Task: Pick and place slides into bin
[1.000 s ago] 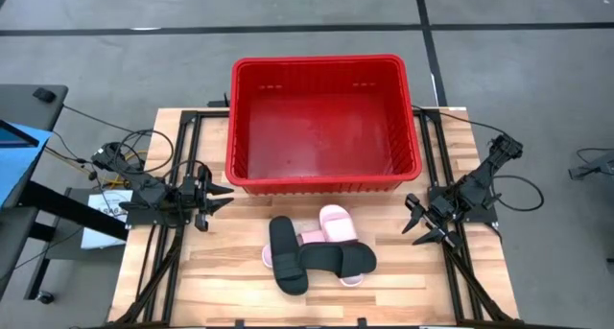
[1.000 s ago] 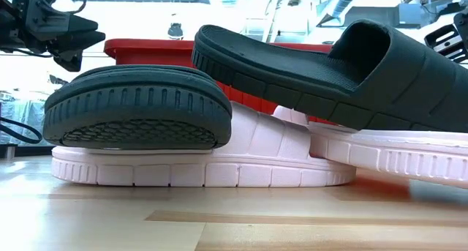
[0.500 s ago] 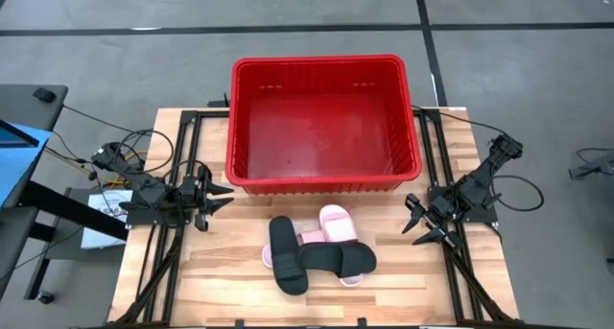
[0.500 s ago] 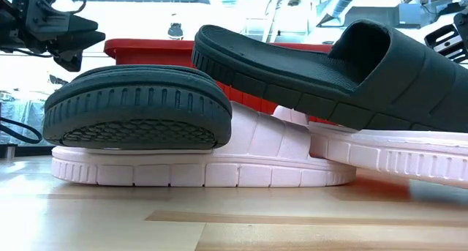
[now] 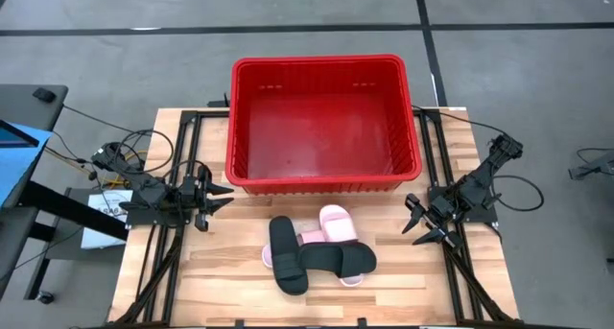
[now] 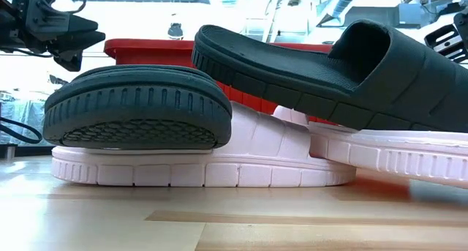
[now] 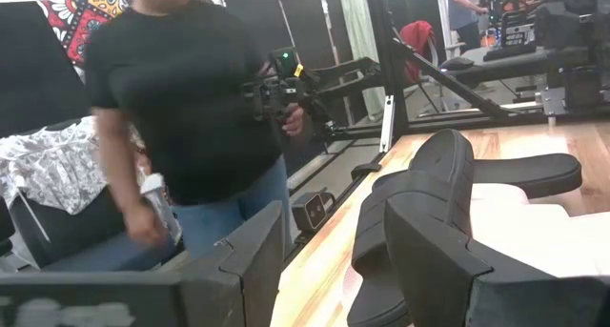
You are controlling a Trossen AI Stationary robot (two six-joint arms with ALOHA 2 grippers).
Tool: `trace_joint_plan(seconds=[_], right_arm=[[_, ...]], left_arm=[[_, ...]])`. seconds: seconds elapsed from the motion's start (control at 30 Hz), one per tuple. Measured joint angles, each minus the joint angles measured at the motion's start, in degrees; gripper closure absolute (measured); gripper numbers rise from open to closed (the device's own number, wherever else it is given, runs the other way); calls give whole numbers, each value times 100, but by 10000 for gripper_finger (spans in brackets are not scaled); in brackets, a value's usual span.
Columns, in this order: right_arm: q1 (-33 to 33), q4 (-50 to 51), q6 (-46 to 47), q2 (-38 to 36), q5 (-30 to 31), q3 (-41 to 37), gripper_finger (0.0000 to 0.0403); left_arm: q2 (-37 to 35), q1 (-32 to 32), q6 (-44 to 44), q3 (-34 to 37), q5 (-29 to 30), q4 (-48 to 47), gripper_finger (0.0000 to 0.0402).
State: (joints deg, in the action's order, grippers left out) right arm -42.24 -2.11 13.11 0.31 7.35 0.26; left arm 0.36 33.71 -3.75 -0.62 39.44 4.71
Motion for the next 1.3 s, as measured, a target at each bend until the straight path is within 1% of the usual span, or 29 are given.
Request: trace_joint_plan(seconds=[0.13,0.3,0.43,0.5,0.6,0.7,0.77,0.83,0.87,0.93,1.03,1.13,1.3], right_arm=[[0,0,2,1,0,1,232],[0,0,2,-1,0,1,232],[-1,0,0,1,0,1,229],[0,0,2,1,0,1,229],[0,-1,0,1,0,0,231],[-2,0,0,1,0,-1,232],[0,0,2,1,0,1,231],[-1,0,0,0,0,0,230],[0,-1,0,-1,0,1,230],[0,-1,1,0,0,1,229],[0,0,1,1,0,0,230],[-2,0,2,-1,0,1,232],[-1,0,0,1,0,1,231]], left_arm=[[0,0,-76,-2,-2,0,294],[1,-7,-587,0,232,43,294],[0,-7,-939,-2,108,206,294],[2,-7,-835,-2,47,60,294],[7,-7,-265,-2,157,17,294],[11,-7,-183,-1,182,34,294],[13,-7,-381,-2,-43,183,294],[14,14,-480,-56,-616,289,294],[44,41,-529,-127,-920,279,294],[133,130,-643,-333,-1340,278,294],[427,339,-667,-857,-1577,-74,294],[1000,567,-667,-1518,-1544,-793,294],[2354,850,-744,-2597,-1038,-1825,294]])
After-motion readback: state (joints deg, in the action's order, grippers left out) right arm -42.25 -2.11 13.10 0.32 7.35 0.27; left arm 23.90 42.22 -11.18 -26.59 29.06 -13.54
